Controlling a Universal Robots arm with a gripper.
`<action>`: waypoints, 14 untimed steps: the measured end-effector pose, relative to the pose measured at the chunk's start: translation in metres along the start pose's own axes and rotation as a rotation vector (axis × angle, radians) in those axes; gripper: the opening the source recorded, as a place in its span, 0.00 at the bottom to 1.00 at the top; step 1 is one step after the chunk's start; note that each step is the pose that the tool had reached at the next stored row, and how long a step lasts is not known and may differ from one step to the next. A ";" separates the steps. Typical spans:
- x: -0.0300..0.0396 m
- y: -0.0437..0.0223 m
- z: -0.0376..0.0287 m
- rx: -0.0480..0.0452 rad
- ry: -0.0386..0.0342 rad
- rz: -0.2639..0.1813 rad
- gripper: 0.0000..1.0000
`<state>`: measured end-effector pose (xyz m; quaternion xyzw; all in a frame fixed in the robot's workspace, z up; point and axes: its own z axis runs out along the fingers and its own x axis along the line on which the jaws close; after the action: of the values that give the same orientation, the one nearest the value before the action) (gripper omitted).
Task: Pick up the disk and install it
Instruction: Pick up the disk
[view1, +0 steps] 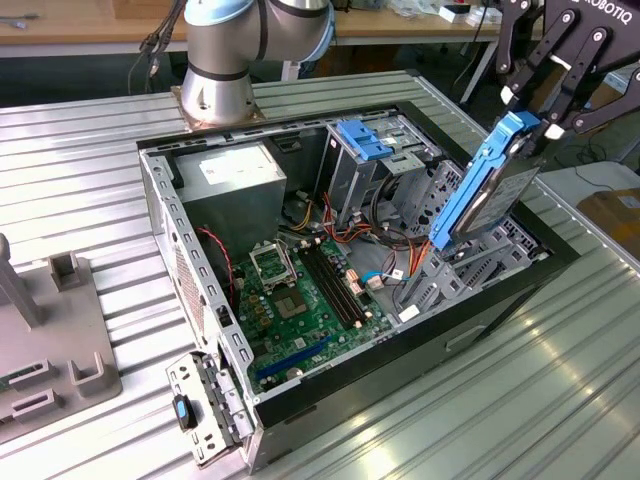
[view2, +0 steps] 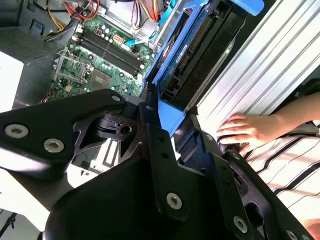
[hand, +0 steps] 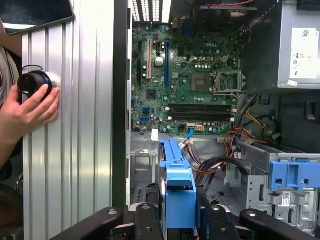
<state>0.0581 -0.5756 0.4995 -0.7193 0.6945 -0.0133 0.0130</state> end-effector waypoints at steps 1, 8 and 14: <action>0.0001 -0.0023 0.0006 -0.0001 0.0002 0.000 0.37; 0.0007 -0.0191 0.0079 -0.0002 0.0004 0.000 0.37; 0.0008 -0.0231 0.0122 -0.0012 -0.0018 0.000 0.37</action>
<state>0.0817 -0.5756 0.4882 -0.7191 0.6946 -0.0122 0.0132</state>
